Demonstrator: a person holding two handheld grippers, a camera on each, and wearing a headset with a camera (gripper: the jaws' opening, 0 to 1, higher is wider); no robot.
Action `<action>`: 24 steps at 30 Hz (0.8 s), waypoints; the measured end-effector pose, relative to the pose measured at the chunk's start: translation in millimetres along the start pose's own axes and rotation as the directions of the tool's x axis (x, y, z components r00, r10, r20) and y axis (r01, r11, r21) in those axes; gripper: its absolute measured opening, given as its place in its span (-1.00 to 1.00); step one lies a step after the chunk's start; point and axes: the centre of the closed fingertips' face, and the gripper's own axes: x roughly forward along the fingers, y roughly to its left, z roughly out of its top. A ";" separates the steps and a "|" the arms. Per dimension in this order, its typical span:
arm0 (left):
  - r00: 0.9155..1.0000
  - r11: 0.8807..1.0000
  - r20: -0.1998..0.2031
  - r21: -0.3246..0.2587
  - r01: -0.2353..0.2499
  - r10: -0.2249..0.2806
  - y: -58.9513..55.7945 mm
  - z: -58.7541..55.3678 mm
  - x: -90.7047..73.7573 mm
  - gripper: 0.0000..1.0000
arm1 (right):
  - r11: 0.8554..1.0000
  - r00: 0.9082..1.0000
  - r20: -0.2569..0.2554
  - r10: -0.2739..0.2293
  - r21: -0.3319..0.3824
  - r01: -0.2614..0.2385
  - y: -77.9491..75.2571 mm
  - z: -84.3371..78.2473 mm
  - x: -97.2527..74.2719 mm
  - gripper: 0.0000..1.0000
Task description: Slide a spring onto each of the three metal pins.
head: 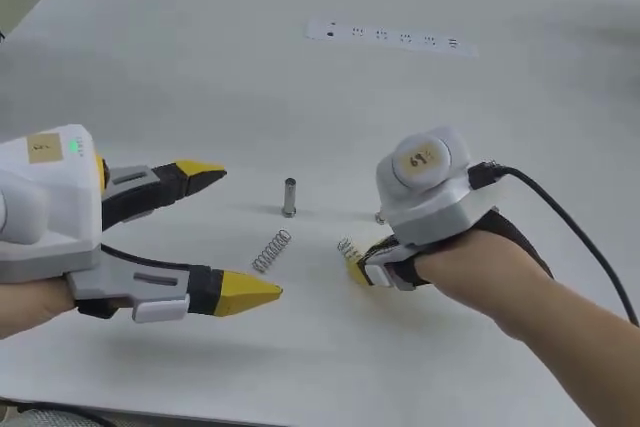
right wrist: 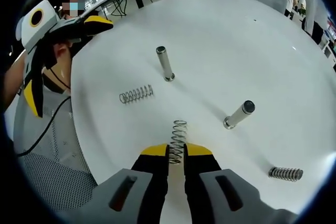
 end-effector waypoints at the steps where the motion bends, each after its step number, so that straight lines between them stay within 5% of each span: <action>1: 1.000 1.000 -0.001 0.001 0.000 0.000 -0.1 -0.3 0.0 0.62 | 1.000 1.000 0.000 0.000 -0.002 0.000 0.0 -0.7 -0.6 -0.84; 14: 1.000 1.000 0.001 -0.005 0.004 -0.004 -3.0 0.8 0.5 0.61 | 0.999 0.999 0.020 0.037 0.008 -0.037 0.5 -7.0 -14.9 -0.84; 24: 1.000 1.000 0.007 -0.005 0.021 -0.021 -9.0 3.7 5.4 0.58 | 0.998 0.999 0.038 0.036 -0.051 -0.034 -5.5 -6.1 -33.0 -0.84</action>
